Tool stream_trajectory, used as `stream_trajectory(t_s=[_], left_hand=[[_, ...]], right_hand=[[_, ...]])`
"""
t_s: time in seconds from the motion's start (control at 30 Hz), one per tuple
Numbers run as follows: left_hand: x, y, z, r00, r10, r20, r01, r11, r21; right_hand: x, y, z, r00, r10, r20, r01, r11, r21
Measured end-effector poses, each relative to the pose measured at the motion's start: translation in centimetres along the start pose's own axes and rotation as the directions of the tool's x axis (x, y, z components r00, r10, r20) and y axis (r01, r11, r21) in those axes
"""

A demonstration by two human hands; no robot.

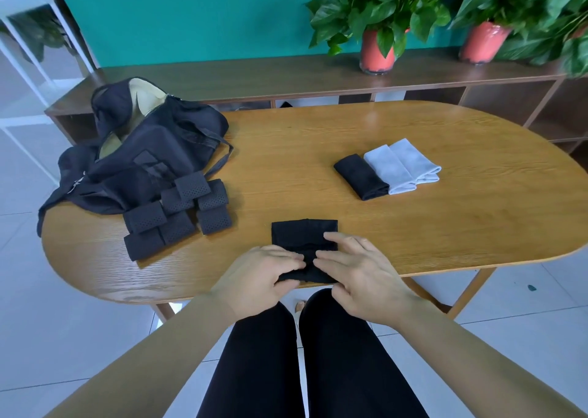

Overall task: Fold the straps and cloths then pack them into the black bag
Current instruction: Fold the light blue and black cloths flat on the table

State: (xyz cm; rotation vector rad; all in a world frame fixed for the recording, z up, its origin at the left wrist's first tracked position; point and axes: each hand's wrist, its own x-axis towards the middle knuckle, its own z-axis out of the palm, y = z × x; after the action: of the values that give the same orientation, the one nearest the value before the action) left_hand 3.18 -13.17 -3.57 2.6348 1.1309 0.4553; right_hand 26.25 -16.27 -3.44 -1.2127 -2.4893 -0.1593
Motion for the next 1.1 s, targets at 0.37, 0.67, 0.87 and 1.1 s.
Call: stream_trajectory(t_s=[0.37, 0.67, 0.87, 1.1], left_hand=[[2.7, 0.4, -1.7, 0.871, -0.479, -0.110, 0.393, 0.813, -0.430], [5.5, -1.2, -0.4, 0.737, -0.665, -0.121, 0.612, 0.733, -0.298], [6.3, -1.4, -0.5, 0.702, -0.705, -0.098, 0.676, 0.703, -0.220], [6.9, -1.8, -0.5, 0.694, -0.715, -0.084, 0.696, 0.696, -0.177]], right_hand=[[3.9, 0.7, -0.4, 0.765, 0.619, 0.178, -0.586, 0.556, 0.589], [6.4, 1.3, 1.1, 0.537, 0.826, 0.173, -0.756, 0.380, 0.534], [6.6, 1.4, 1.5, 0.512, 0.850, 0.119, -0.797, 0.419, 0.434], [6.6, 1.8, 1.8, 0.496, 0.862, 0.104, -0.813, 0.419, 0.405]])
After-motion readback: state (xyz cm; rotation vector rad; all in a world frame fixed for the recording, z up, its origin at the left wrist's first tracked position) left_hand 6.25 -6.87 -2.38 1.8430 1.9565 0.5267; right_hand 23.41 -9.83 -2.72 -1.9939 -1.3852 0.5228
